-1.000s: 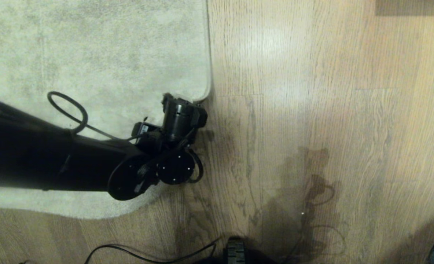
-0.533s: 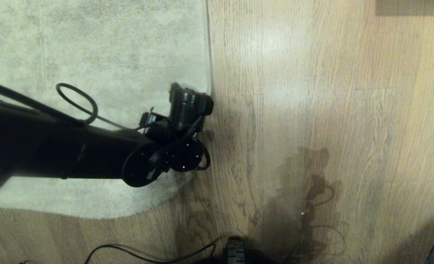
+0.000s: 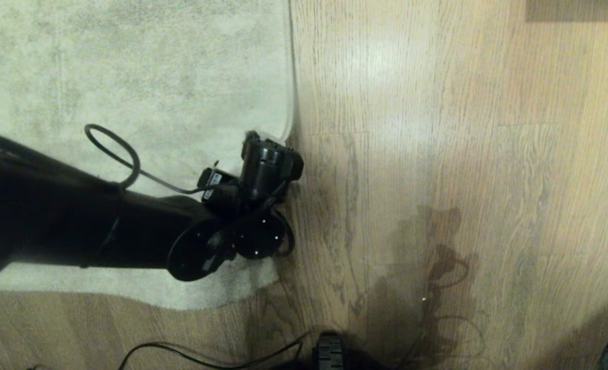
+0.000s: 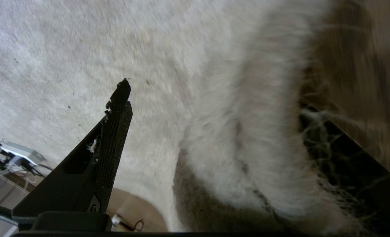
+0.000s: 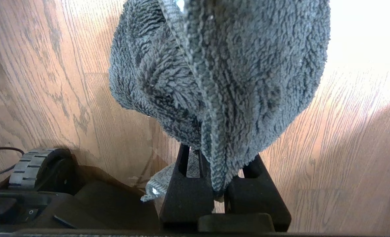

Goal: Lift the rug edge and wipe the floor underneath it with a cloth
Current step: Lift up the carpet

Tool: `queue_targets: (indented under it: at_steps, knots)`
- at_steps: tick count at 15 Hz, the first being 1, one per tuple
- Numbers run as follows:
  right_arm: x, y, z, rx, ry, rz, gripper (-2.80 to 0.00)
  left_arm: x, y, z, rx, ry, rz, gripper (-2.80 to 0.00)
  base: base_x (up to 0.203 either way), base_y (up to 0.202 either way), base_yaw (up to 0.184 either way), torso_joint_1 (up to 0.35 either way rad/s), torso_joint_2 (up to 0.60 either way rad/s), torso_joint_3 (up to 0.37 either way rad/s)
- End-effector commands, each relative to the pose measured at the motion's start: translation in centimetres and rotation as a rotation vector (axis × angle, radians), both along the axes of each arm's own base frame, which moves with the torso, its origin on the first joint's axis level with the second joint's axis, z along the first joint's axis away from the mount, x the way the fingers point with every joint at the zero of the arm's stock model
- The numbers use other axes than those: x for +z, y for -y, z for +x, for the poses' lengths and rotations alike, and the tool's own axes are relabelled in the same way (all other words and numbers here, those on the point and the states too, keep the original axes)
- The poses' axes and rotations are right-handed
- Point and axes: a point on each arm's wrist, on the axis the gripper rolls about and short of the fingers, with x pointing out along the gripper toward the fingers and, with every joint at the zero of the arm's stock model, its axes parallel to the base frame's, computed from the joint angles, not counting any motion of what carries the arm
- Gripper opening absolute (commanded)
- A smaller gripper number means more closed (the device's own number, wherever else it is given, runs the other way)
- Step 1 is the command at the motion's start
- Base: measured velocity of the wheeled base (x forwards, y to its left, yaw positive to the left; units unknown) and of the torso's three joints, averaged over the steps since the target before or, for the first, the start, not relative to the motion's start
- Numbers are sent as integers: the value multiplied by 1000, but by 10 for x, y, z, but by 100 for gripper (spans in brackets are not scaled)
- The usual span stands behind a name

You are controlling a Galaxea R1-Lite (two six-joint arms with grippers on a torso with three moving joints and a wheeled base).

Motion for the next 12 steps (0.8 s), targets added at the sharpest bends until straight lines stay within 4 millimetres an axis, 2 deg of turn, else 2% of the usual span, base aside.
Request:
queue_targets:
  at_steps: [1, 7, 12]
  knots:
    - [0, 0, 0, 1, 1, -1, -280, -6, -5, -18, -14, -29, 36, 0, 0, 0, 0, 0, 0, 0]
    - [0, 0, 0, 1, 1, -1, -280, -34, -19, -54, -43, -115, 132, 0, 0, 0, 0, 0, 0, 0]
    - [0, 0, 0, 1, 1, -1, -280, -37, -21, -64, -52, -115, 140, 0, 0, 0, 0, 0, 0, 0]
